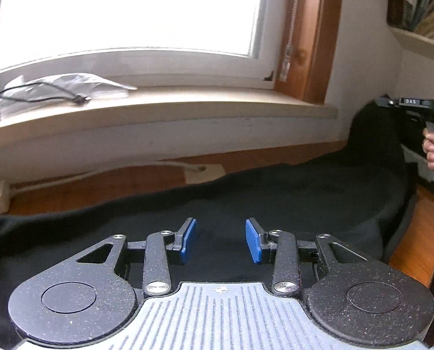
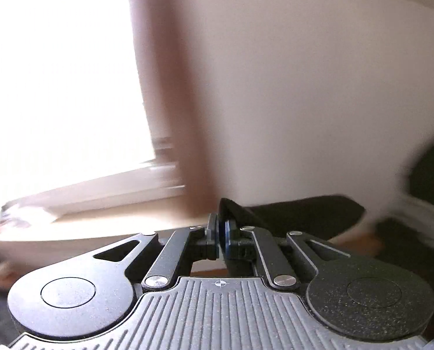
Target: Fold clothes
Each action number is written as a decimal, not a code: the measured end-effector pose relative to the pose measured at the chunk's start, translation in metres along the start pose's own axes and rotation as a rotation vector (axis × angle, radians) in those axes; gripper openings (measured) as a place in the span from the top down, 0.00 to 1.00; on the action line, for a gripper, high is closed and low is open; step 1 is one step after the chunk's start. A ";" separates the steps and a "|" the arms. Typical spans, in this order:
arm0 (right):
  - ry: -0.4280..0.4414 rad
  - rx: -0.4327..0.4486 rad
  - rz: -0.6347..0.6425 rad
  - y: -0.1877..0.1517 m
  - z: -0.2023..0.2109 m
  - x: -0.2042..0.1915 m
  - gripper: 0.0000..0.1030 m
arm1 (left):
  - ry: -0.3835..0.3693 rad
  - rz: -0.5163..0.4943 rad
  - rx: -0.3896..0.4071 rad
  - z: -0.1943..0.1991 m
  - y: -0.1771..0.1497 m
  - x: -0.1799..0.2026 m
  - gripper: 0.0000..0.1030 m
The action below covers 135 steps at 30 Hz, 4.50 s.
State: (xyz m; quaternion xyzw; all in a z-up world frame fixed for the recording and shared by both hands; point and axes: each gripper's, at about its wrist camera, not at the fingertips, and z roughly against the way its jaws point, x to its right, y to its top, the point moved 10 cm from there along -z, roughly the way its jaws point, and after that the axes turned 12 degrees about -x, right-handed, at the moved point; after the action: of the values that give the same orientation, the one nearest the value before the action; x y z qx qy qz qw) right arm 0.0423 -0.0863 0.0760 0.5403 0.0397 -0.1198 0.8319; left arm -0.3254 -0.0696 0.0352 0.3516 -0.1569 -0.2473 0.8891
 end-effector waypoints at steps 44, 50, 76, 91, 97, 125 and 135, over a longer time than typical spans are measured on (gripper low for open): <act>0.380 -0.261 0.159 -0.165 -0.009 -0.216 0.92 | 0.016 0.186 -0.051 -0.097 0.067 -0.042 0.94; 0.480 -0.159 0.230 -0.131 0.015 -0.263 0.93 | 0.007 0.102 0.055 -0.020 0.099 -0.050 0.95; 0.802 -0.310 0.606 -0.221 -0.004 -0.546 0.51 | 0.351 0.357 -0.017 0.131 -0.065 -0.284 0.63; 0.595 -0.254 0.571 -0.186 -0.019 -0.436 0.40 | 0.246 0.384 0.152 0.187 -0.103 -0.201 0.27; 0.542 -0.246 0.543 -0.178 -0.029 -0.405 0.40 | 0.361 0.321 0.070 0.167 -0.117 -0.195 0.75; 0.330 -0.384 0.337 -0.192 0.022 -0.152 0.62 | 0.158 0.053 0.028 0.012 0.014 -0.056 0.32; 0.415 -0.475 0.120 -0.201 -0.005 -0.130 0.52 | 0.078 -0.039 -0.068 -0.076 0.001 0.005 0.29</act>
State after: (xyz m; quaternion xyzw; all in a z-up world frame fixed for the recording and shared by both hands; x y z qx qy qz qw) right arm -0.1322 -0.1395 -0.0790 0.3453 0.2035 0.0547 0.9145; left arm -0.2868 -0.0298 -0.0171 0.3334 -0.1067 -0.2557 0.9012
